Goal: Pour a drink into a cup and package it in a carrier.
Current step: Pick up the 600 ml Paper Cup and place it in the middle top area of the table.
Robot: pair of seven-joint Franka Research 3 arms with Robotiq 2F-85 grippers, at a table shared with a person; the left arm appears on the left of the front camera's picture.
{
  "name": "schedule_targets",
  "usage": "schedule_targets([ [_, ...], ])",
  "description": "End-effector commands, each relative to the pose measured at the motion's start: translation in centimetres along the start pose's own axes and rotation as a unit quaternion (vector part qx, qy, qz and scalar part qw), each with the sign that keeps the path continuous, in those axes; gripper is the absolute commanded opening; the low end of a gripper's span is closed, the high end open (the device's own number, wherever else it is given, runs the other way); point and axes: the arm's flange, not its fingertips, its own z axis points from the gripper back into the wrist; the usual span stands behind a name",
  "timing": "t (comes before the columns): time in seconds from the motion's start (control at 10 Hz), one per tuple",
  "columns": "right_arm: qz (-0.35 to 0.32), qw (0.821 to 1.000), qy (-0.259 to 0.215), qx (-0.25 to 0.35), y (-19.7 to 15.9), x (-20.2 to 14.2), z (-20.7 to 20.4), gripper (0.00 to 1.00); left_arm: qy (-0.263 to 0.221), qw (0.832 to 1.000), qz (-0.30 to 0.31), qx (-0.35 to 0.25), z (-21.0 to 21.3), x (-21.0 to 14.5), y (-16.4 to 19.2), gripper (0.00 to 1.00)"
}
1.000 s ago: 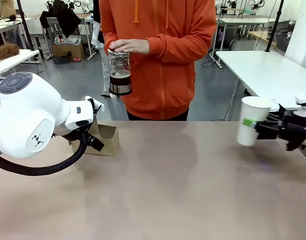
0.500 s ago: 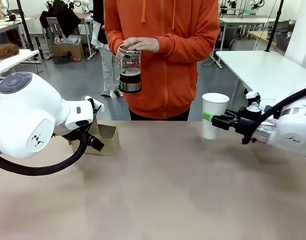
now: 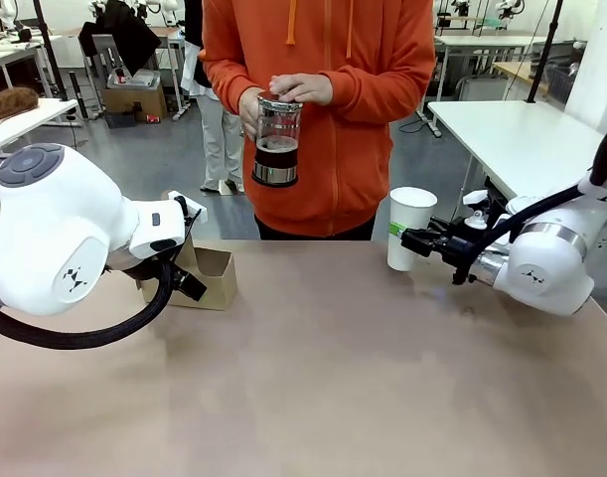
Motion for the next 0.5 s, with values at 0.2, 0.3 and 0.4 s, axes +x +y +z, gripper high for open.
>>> schedule_targets([
  [0.2, 0.000, 1.000, 0.000, 0.000, 0.00, 0.00, 0.00, 0.80, -0.001, 1.000, 0.000, -0.001, 0.04, -0.01, 0.01, 1.00],
  [0.3, 0.000, 1.000, 0.000, 0.000, 0.00, 0.00, 0.00, 0.80, -0.001, 1.000, 0.000, -0.001, 0.04, -0.01, 0.01, 1.00],
  [0.4, 0.000, 1.000, 0.000, 0.000, 0.00, 0.00, 0.00, 0.80, -0.001, 1.000, 0.000, -0.001, 0.04, -0.01, 0.01, 1.00],
])
